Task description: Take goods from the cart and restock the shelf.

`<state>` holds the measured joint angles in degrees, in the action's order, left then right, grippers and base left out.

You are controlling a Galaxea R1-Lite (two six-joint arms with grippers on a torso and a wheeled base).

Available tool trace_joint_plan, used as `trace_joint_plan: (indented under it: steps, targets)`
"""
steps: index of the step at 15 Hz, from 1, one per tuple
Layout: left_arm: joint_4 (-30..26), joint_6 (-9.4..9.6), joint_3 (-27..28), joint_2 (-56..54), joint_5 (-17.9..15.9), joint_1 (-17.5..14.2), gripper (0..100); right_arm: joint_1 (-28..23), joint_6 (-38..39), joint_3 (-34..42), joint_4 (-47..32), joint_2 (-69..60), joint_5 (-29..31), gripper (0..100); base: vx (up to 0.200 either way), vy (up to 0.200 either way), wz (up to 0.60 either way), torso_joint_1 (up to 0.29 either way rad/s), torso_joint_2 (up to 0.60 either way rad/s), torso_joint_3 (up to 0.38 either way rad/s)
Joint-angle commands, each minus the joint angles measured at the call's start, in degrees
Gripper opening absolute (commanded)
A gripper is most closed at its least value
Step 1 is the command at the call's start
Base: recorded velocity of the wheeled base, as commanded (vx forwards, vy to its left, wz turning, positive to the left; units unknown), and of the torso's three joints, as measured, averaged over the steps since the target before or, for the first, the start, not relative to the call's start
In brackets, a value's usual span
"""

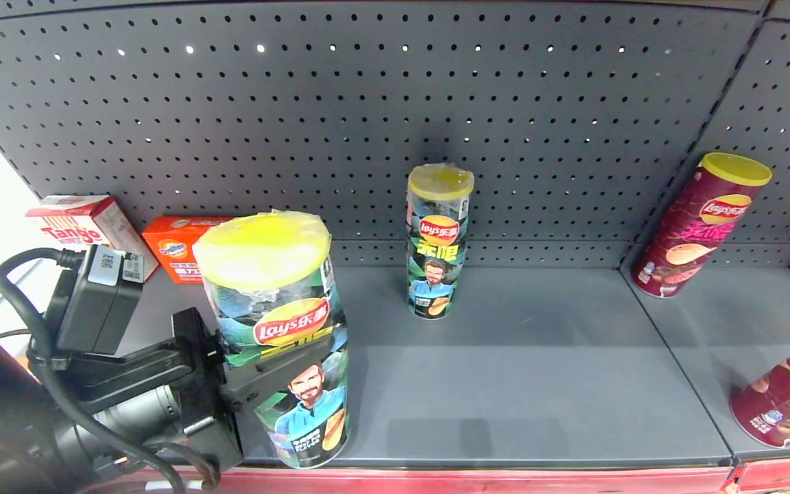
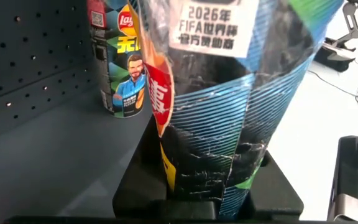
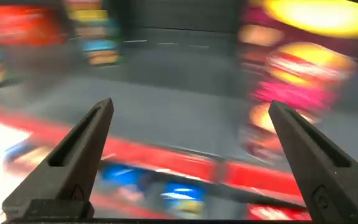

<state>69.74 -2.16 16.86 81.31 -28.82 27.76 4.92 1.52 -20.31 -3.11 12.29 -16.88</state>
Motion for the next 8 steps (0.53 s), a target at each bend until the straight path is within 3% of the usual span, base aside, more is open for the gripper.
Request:
trace_joint_plan:
  steps: [1, 4, 8]
  targets:
    - [0.04, -0.04, 0.10, 0.16, -0.01, 0.02, 0, 2.99, -0.21, -3.25, -1.64, 6.78, -7.02, 100, 0.000, 0.000, 0.00, 0.000, 0.00, 0.000]
    - [0.04, -0.04, 0.02, 0.34, -0.01, -0.07, 0, 4.92, -0.29, -3.68, -1.46, 14.69, -17.13, 100, 0.000, 0.000, 0.00, 0.000, 0.00, 0.000]
    - [0.04, -0.04, 0.19, 0.43, 0.08, -0.16, 0, 8.61, -4.95, -3.95, 2.84, 25.94, -16.08, 100, 0.000, 0.000, 0.00, 0.000, 0.00, 0.000]
